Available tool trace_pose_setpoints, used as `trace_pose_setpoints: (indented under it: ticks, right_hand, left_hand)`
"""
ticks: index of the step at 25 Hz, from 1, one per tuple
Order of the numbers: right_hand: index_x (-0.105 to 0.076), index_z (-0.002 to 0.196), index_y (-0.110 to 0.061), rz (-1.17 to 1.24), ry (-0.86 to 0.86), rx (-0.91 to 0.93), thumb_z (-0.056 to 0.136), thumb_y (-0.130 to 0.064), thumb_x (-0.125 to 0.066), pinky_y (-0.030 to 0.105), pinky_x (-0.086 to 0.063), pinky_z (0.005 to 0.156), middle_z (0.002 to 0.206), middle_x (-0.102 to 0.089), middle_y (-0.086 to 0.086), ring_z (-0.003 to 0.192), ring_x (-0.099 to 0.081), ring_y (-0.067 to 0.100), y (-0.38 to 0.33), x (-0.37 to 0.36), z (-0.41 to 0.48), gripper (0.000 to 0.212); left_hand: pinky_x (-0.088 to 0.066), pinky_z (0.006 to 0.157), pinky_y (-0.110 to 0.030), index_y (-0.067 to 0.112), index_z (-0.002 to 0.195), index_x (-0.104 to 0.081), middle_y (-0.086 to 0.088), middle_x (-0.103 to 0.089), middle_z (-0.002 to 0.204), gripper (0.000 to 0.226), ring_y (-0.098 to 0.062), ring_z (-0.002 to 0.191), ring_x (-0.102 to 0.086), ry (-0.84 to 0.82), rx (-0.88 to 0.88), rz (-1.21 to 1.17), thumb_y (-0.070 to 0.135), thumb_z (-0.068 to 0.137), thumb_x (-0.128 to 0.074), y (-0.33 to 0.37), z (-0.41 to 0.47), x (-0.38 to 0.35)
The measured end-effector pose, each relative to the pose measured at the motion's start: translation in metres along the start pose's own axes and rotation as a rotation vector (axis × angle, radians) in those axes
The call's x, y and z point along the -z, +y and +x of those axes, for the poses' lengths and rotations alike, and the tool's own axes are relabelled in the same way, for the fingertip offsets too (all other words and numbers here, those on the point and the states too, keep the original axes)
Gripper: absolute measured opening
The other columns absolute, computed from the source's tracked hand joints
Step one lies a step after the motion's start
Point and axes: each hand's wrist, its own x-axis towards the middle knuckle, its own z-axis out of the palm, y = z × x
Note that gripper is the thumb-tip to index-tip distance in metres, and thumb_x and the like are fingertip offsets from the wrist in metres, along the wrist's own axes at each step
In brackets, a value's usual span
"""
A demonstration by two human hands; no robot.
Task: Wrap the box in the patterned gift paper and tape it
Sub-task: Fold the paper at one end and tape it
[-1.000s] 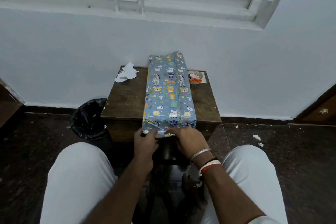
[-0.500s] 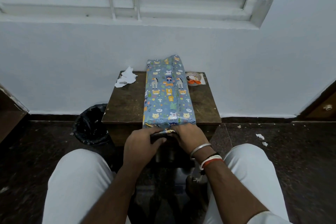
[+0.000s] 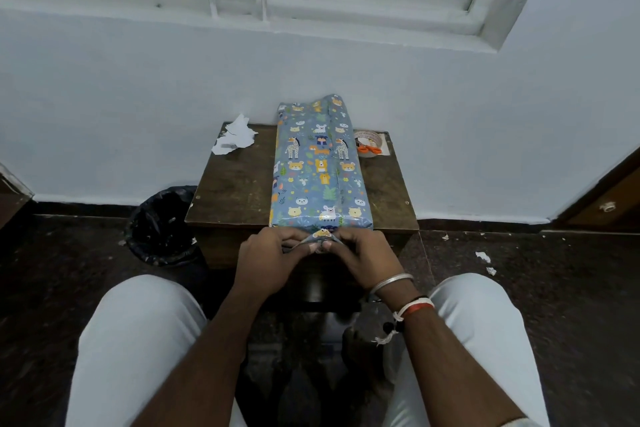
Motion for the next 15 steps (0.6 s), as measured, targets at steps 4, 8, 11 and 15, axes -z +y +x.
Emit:
trace_pose_setpoints:
  ticks: [4, 8, 11, 15]
  right_hand:
    - [-0.078, 0.094, -0.02, 0.069, -0.033, -0.002, 0.097, -0.03, -0.07, 0.026, -0.053, 0.075, 0.085, -0.076, -0.005, 0.081, -0.069, 0.006, -0.0007, 0.0066, -0.0023, 0.013]
    - [-0.076, 0.101, -0.015, 0.209, -0.022, -0.047, 0.098, -0.017, -0.069, 0.015, -0.05, 0.079, 0.091, -0.077, -0.007, 0.085, -0.069, -0.001, -0.0054, 0.0079, -0.0028, 0.008]
    - [-0.079, 0.097, -0.019, 0.146, -0.039, -0.021, 0.1, -0.023, -0.066, 0.016, -0.047, 0.077, 0.089, -0.076, -0.01, 0.084, -0.065, -0.005, -0.0031, 0.0086, -0.0025, 0.013]
    - [-0.081, 0.105, -0.019, 0.169, 0.007, -0.034, 0.097, -0.022, -0.071, 0.014, -0.05, 0.081, 0.095, -0.078, -0.012, 0.091, -0.07, -0.003, -0.0049, 0.0088, -0.003, 0.013]
  left_hand:
    - [-0.05, 0.073, -0.022, 0.043, 0.091, -0.079, 0.026, -0.074, 0.081, 0.016, 0.012, 0.081, -0.065, -0.023, 0.037, -0.012, 0.057, 0.084, -0.074, 0.0048, -0.0004, 0.0015]
    - [-0.052, 0.079, -0.026, 0.043, 0.094, -0.078, 0.022, -0.075, 0.085, 0.021, 0.002, 0.086, -0.067, -0.015, 0.044, 0.023, 0.061, 0.087, -0.069, 0.0048, -0.002, 0.0019]
    - [-0.05, 0.08, -0.026, 0.042, 0.095, -0.078, 0.024, -0.074, 0.088, 0.024, 0.002, 0.088, -0.066, -0.023, 0.06, -0.008, 0.062, 0.089, -0.065, 0.0057, -0.0035, 0.0009]
    - [-0.05, 0.077, -0.024, 0.038, 0.095, -0.079, 0.022, -0.075, 0.089, 0.024, 0.002, 0.089, -0.068, -0.066, 0.105, -0.094, 0.057, 0.092, -0.066, 0.0031, -0.004, -0.0022]
